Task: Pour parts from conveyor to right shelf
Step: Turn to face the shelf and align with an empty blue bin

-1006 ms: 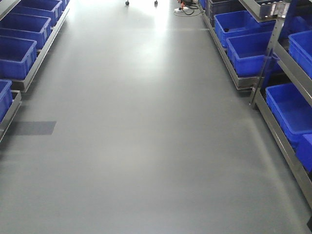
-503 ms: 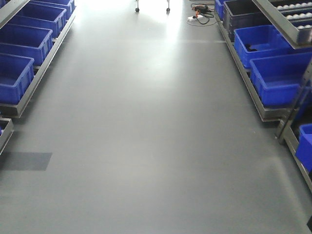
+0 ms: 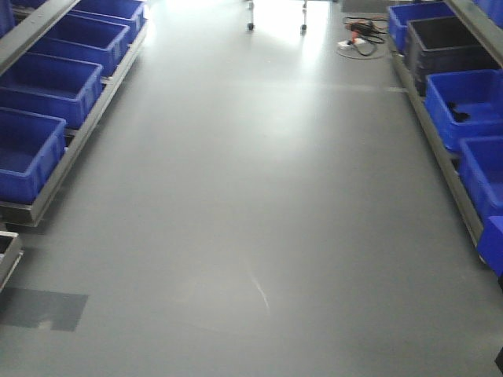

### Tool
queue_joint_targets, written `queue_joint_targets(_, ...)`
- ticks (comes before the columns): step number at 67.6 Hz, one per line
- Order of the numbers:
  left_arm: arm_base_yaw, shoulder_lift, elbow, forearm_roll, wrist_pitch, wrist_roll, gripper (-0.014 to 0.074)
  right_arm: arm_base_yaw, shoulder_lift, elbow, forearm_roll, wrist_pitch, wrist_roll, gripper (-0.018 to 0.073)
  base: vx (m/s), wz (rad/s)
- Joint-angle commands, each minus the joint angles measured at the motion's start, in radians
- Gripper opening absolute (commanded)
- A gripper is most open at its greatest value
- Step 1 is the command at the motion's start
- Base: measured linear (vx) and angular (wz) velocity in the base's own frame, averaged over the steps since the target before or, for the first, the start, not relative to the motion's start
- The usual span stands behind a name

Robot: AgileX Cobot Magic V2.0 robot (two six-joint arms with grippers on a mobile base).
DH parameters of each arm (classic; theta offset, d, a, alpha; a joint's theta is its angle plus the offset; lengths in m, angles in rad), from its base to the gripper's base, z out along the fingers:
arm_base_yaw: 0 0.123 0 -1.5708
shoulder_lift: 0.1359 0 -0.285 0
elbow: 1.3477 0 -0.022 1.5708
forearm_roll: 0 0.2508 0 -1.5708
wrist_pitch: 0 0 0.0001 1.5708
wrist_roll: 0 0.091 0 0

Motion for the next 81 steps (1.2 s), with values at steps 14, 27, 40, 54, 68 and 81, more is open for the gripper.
queue_joint_targets(14,-0.004,-0.005,-0.020,-0.006,-0.073,-0.007,-0.0006,-0.002,0.009,-0.025,0.002,-0.076,-0.008,-0.0001,0.47,0.56)
queue_joint_targets(27,-0.004,-0.005,-0.020,-0.006,-0.073,-0.007,-0.0006,-0.002,0.009,-0.025,0.002,-0.076,-0.008,-0.0001,0.41,0.97)
queue_joint_targets(40,-0.004,-0.005,-0.020,-0.006,-0.073,-0.007,-0.0006,-0.002,0.009,-0.025,0.002,-0.076,-0.008,-0.0001,0.33,1.07)
queue_joint_targets(54,-0.004,-0.005,-0.020,-0.006,-0.073,-0.007,-0.0006,-0.002,0.009,-0.025,0.002,-0.076,-0.008,-0.0001,0.28,0.98)
queue_joint_targets(68,-0.004,-0.005,-0.020,-0.006,-0.073,-0.007,-0.0006,-0.002,0.009,-0.025,0.002,-0.076,-0.008,-0.0001,0.24,0.89)
queue_joint_targets(81,-0.004,-0.005,-0.020,-0.006,-0.073,-0.007,-0.0006,-0.002,0.009,-0.025,0.002,-0.076,-0.008,-0.0001,0.22,0.84)
